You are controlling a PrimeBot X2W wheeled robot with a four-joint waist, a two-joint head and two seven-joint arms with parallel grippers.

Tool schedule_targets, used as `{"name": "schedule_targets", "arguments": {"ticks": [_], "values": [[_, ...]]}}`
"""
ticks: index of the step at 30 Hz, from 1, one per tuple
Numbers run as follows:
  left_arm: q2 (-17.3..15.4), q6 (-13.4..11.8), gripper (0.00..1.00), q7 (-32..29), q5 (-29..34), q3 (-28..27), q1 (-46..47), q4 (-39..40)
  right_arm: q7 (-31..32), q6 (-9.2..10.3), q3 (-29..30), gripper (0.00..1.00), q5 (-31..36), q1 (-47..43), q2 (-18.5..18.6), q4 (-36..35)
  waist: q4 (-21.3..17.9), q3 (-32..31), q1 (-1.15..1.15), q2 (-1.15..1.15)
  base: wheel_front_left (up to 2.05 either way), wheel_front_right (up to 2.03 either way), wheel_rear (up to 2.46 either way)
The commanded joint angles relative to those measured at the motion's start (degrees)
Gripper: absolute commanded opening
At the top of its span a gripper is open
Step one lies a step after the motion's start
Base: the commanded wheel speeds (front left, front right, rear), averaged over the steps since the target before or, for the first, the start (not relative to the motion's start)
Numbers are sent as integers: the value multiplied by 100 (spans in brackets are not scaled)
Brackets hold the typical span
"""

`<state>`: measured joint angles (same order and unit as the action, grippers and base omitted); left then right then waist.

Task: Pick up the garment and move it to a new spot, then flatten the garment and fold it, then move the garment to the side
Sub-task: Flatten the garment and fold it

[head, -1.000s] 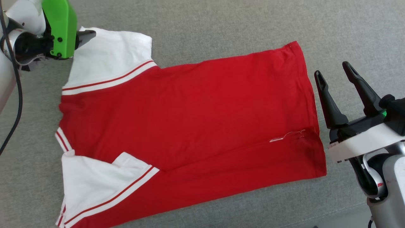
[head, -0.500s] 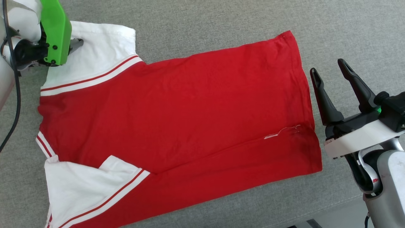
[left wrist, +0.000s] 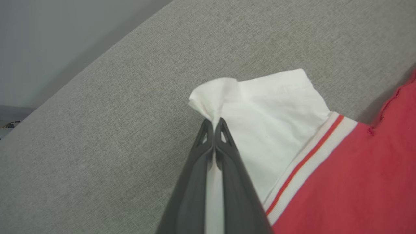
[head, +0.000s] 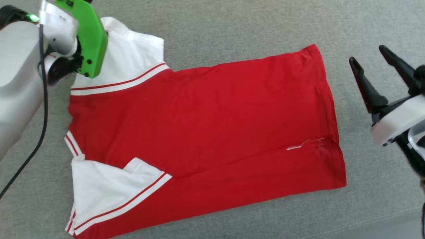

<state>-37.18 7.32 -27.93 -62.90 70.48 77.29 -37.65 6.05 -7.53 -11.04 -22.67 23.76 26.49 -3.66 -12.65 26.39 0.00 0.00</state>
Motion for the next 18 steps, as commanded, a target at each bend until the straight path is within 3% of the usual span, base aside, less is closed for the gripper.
{"name": "schedule_targets", "arguments": {"ticks": [1,10,14,18], "values": [[37,15,0,128,75,38,-59,98,215,4,-86,100,-124,242,188,33,245,-175,0,0,0,0,0],[167,16,0,668,314,171,-119,594,2739,4,-1184,100,-1477,1510,1305,613,635,-207,0,0,0,0,0],[237,16,0,818,439,202,-79,743,3668,4,-1568,100,-1913,2028,1428,968,782,-144,0,0,0,0,0],[319,16,0,919,505,219,-6,869,4099,4,-1905,100,-2019,2444,1353,1410,916,-34,0,0,0,0,0]]}}
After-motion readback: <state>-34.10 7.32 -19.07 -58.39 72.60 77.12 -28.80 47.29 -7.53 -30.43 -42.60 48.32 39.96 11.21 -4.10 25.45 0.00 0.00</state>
